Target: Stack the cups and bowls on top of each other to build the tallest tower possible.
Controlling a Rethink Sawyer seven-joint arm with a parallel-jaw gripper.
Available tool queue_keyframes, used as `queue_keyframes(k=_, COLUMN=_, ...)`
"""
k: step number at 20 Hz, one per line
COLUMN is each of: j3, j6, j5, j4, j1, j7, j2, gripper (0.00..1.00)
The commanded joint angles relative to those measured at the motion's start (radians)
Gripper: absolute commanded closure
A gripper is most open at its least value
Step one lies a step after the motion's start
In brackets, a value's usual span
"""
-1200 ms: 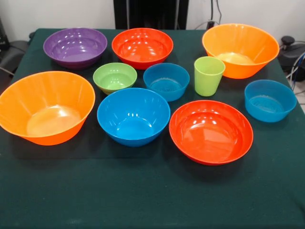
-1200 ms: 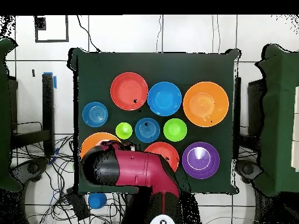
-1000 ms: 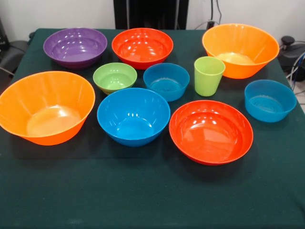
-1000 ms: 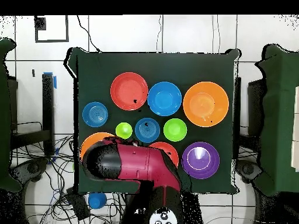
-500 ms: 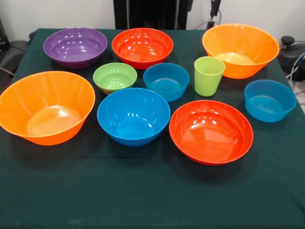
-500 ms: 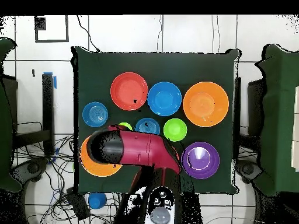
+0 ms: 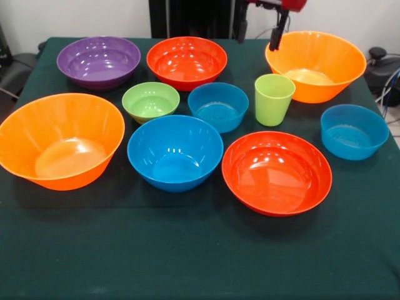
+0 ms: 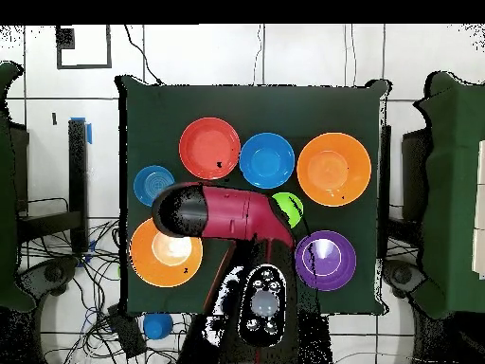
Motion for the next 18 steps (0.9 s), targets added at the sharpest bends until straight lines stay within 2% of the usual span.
queue_keyframes(k=1, j3=0.054, j6=-0.031, j5=0.005, j4=-0.161, j1=-0.034, j7=0.115, j2=0.141, gripper=0.00)
queue_keyframes(k=7, j3=0.038, j6=-0.054, j5=0.032, j4=-0.218, j1=-0.034, j7=0.166, j2=0.190, gripper=0.00)
queue_keyframes(k=12, j3=0.002, j6=-0.073, j5=0.069, j4=-0.229, j1=-0.010, j7=0.235, j2=0.202, gripper=0.00)
queue_keyframes(k=18, j3=-0.024, j6=-0.076, j5=0.103, j4=-0.230, j1=0.004, j7=0.265, j2=0.205, gripper=0.00)
